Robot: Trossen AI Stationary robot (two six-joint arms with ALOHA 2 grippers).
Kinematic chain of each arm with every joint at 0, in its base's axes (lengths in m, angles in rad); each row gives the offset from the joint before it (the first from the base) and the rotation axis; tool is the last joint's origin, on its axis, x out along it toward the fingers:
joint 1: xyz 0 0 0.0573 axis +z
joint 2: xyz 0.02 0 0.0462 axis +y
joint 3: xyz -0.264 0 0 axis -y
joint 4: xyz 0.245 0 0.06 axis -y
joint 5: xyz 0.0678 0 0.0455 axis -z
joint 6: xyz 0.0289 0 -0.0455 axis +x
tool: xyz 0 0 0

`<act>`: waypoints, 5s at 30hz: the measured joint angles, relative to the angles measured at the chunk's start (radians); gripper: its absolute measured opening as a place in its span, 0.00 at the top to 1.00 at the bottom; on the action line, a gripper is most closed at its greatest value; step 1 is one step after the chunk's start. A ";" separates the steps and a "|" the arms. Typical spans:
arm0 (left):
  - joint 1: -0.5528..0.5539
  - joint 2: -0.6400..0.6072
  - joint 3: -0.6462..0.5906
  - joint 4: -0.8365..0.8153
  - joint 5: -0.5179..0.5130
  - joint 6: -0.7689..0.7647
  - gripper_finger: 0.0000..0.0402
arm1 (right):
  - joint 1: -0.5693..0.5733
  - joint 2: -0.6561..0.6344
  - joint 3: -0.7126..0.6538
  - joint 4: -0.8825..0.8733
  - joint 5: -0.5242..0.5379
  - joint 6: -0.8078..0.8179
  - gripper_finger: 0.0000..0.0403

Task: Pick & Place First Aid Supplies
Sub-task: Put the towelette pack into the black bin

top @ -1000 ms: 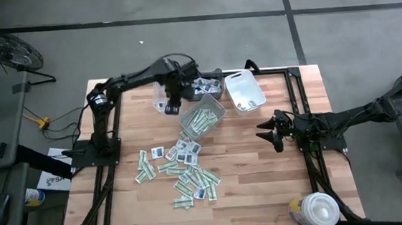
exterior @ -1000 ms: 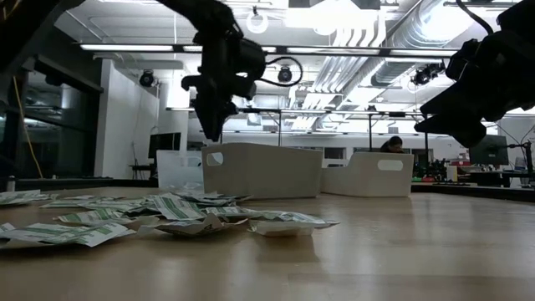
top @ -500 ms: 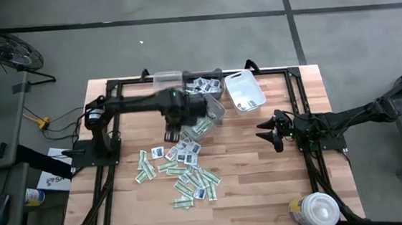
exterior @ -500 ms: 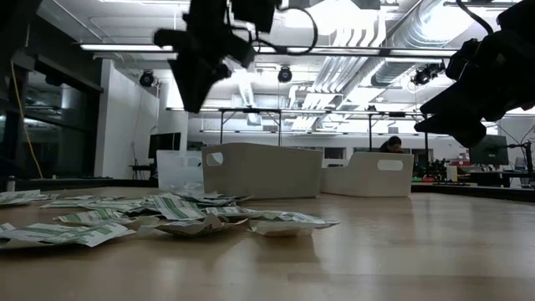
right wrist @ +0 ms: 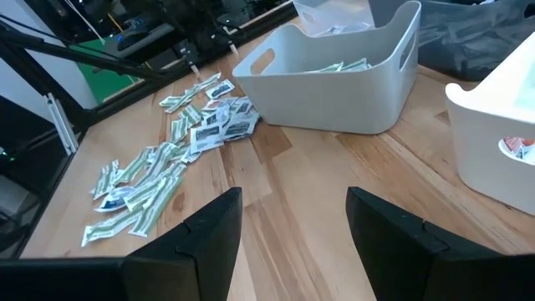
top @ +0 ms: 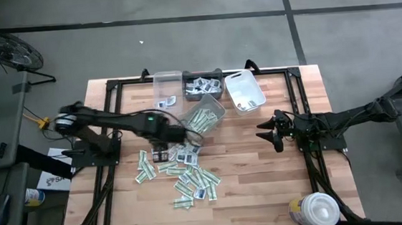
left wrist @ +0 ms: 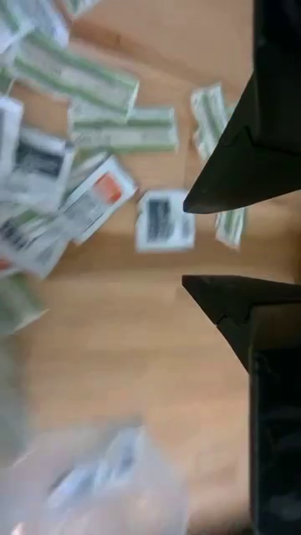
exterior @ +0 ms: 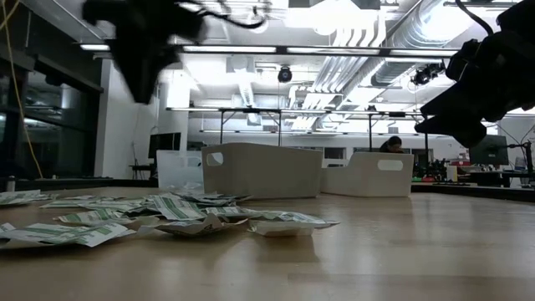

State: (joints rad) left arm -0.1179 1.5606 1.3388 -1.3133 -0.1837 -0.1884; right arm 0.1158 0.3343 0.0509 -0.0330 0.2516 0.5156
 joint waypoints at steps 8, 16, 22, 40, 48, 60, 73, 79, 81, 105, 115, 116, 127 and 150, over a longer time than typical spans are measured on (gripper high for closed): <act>0.000 -0.286 -0.422 0.340 0.194 -0.128 0.68 | 0.000 0.001 0.000 -0.007 0.000 0.000 0.48; 0.000 -0.295 -0.620 0.422 0.146 -0.136 0.68 | 0.000 0.001 0.000 -0.006 0.000 0.000 0.48; 0.001 -0.293 -0.642 0.484 0.077 -0.157 0.68 | 0.000 0.001 0.000 -0.006 0.000 0.000 0.48; 0.177 -0.173 -0.642 0.565 0.188 0.045 0.68 | 0.000 0.000 -0.001 -0.007 0.000 0.000 0.48; 0.183 -0.115 -0.641 0.579 0.241 0.108 0.68 | 0.000 0.000 -0.001 -0.007 0.000 0.000 0.48; 0.183 0.008 -0.632 0.574 0.245 0.110 0.69 | 0.000 0.000 -0.001 -0.008 0.000 0.000 0.48; 0.184 0.008 -0.633 0.562 0.267 0.099 0.96 | 0.000 0.000 -0.001 -0.008 0.000 0.000 0.48; 0.184 -0.005 -0.636 0.560 0.292 0.079 0.99 | 0.000 0.000 -0.001 -0.008 0.000 0.000 0.48; 0.184 -0.021 -0.627 0.551 0.294 0.079 0.99 | 0.000 0.000 -0.001 -0.008 0.000 0.000 0.48; 0.282 -0.098 -0.104 0.479 0.194 0.137 1.00 | 0.000 0.000 -0.001 -0.008 0.000 0.000 0.48; 0.556 0.011 0.074 0.493 0.203 0.399 1.00 | 0.000 0.000 -0.001 -0.008 0.000 0.000 0.48; 0.579 0.028 0.091 0.501 0.207 0.423 1.00 | 0.000 0.000 -0.001 -0.008 0.000 0.000 0.48; 0.745 0.228 0.248 0.610 0.283 0.663 1.00 | 0.000 0.000 -0.001 -0.008 0.000 0.000 0.48; 0.786 0.497 0.428 0.713 0.250 0.816 1.00 | 0.000 0.000 -0.001 -0.008 0.000 0.000 0.48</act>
State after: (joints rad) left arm 0.6678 2.0579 1.7672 -0.6003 0.0666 0.6277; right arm 0.1158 0.3342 0.0498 -0.0406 0.2514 0.5154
